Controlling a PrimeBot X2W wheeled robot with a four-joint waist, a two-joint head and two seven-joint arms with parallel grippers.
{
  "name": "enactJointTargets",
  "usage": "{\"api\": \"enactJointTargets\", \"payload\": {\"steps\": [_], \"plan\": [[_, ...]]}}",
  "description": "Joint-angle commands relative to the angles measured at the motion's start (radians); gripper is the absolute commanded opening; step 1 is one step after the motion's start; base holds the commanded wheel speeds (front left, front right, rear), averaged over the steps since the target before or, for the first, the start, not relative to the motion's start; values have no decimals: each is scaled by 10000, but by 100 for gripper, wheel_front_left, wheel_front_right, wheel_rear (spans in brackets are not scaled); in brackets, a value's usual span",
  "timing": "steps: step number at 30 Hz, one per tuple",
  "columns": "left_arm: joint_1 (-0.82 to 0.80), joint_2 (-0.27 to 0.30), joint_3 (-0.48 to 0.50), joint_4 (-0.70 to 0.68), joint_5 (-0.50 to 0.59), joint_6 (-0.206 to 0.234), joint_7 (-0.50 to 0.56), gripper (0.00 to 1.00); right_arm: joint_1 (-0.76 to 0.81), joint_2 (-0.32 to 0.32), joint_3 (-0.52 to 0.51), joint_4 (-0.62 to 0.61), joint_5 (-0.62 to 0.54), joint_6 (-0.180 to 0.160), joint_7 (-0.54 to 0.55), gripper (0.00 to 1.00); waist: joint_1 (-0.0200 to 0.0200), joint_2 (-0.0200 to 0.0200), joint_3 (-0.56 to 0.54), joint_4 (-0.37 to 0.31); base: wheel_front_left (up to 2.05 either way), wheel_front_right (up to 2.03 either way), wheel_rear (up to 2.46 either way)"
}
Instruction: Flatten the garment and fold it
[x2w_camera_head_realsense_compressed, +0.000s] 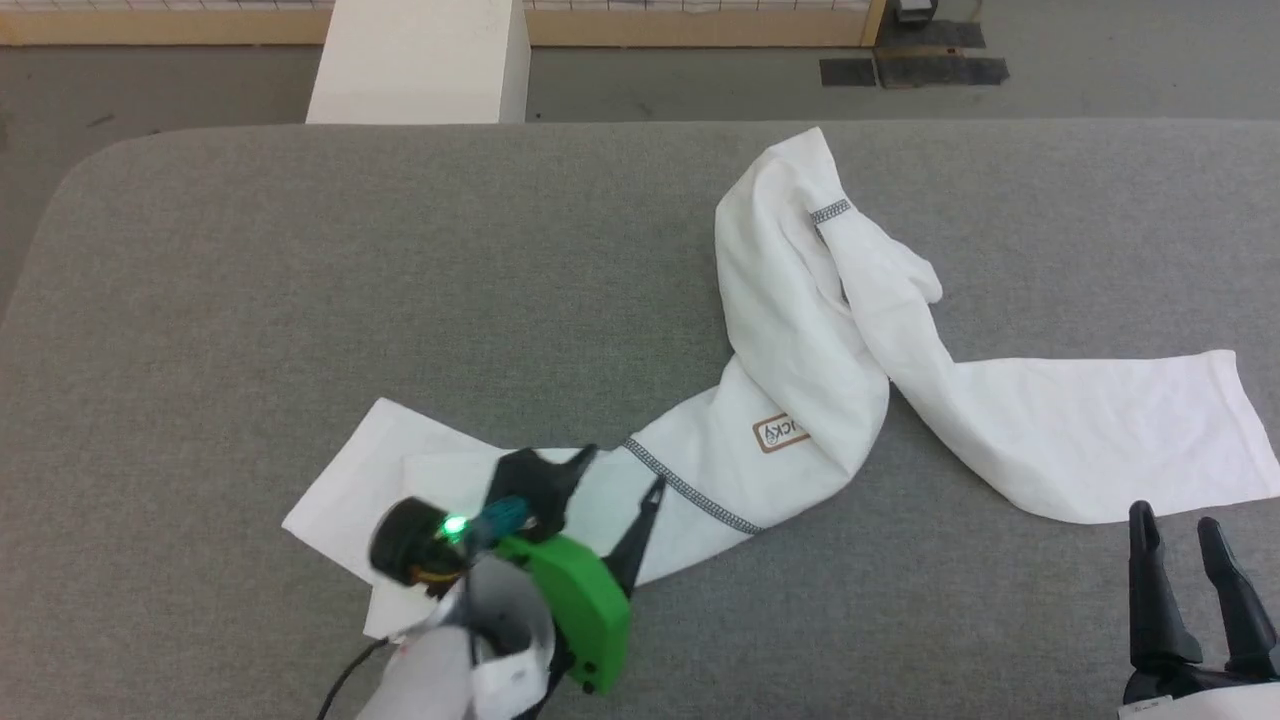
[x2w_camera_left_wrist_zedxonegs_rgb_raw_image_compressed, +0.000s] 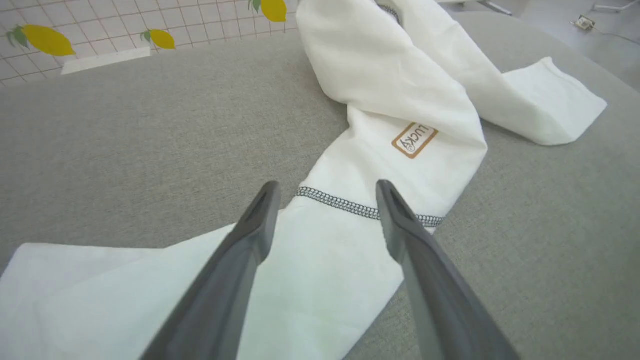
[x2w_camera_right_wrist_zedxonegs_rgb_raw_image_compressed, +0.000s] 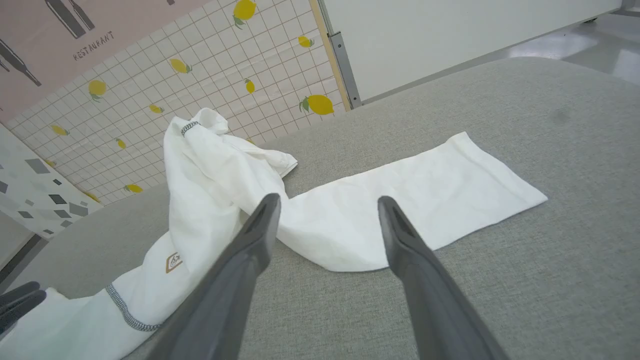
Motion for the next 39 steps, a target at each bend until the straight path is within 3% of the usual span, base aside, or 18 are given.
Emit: {"api": "enactJointTargets", "payload": {"steps": [1, 6, 13, 14, 15, 16, 24, 27, 28, 29, 33, 39], "plan": [[-484, 104, -197, 224, 48, -139, 576, 100, -235, 4, 52, 37, -38, -13, -39, 100, 0, 0, 139, -44, 0, 0, 0], [-1499, 239, -865, 940, 372, -364, 1784, 100, -432, 4, 209, 102, -20, -13, -37, 100, 0, 0, 353, -183, 0, 0, 0], [-2137, 240, -1282, 2024, 418, -484, 1864, 100, -550, 4, 263, 214, 17, -13, -64, 100, 0, 0, 472, -412, 0, 0, 0], [-2166, 218, -1289, 2130, 354, -495, 1806, 66, -558, 4, 267, 227, 20, -13, -67, 100, 0, 0, 469, -433, 0, 0, 0], [-2201, 210, -1313, 2250, 304, -508, 1720, 15, -571, 4, 266, 245, 30, -13, -71, 100, 0, 0, 462, -454, 0, 0, 0], [-2234, 229, -1342, 2338, 294, -517, 1643, 0, -585, 4, 264, 257, 38, -13, -73, 100, 0, 0, 461, -467, 0, 0, 0], [-2270, 408, -1610, 3153, 199, -568, 993, 0, -655, 5, 181, 340, 36, -13, -56, 100, 0, 0, 280, -378, 0, 0, 0], [-2316, 369, -1434, 3082, 232, -280, 506, 0, -628, 5, 143, 314, 37, -13, -42, 100, 0, 0, 229, -277, 0, 0, 0], [-2334, 367, -1399, 2988, 277, -178, 351, 60, -613, 5, 149, 304, 31, -13, -33, 100, 0, 0, 223, -237, 0, 0, 0], [-2349, 399, -1403, 2901, 342, -116, 290, 100, -598, 5, 160, 296, 29, -13, -22, 100, 0, 0, 220, -208, 0, 0, 0], [-2348, 509, -1341, 2435, 358, 32, 286, 100, -547, 5, 210, 259, 37, -13, 25, 100, 0, 0, 249, -108, 0, 0, 0], [-2388, 545, -1374, 2368, -148, -182, 934, 100, -606, 5, 304, 190, 12, -13, 98, 100, 0, 0, 476, -178, 0, 0, 0]]}}
